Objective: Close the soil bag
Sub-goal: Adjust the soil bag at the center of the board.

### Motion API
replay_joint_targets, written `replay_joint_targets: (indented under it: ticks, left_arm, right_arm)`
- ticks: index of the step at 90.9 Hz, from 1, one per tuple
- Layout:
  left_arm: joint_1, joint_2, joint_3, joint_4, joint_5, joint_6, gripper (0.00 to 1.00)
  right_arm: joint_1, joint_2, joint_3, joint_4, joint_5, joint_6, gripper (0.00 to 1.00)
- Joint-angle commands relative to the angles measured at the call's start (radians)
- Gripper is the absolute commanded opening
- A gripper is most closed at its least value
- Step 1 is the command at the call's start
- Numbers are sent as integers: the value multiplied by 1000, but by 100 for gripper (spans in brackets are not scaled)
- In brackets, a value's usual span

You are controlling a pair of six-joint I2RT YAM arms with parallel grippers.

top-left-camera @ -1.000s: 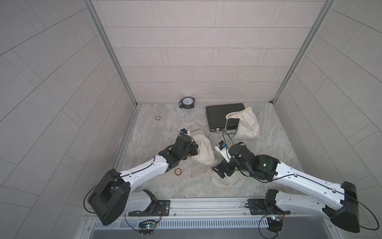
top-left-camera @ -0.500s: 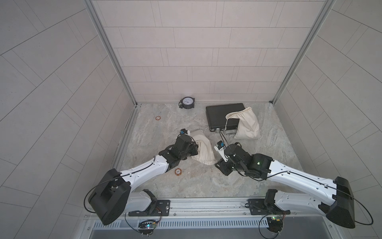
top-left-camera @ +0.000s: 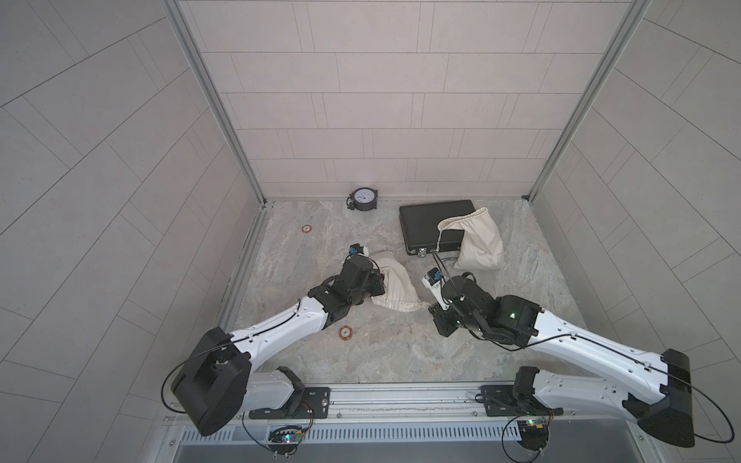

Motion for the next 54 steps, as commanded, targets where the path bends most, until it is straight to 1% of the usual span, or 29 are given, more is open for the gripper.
replay_joint_targets:
  ticks: [1, 14, 20, 28, 37, 43, 54]
  left_arm:
    - [5, -60, 72, -44, -75, 97, 31]
    - [5, -146, 127, -49, -117, 225, 56]
    - [5, -185, 126, -23, -139, 291, 63]
    - [5, -229, 103, 46, -90, 388, 72]
    - [-4, -285, 58, 143, 25, 485, 75]
    - [-23, -312, 24, 212, 97, 549, 76]
    - [-64, -315, -3, 261, 155, 677, 76]
  right_arm:
    - [-13, 12, 131, -4, 62, -100, 0]
    - [-38, 88, 288, 33, 49, -188, 0]
    - [-50, 125, 355, 52, 29, -216, 0]
    - [-67, 165, 420, 77, -7, -236, 0]
    - [-80, 191, 466, 103, -54, -248, 0]
    - [-88, 204, 483, 111, -73, -253, 0]
    - [-101, 209, 488, 121, -91, -252, 0]
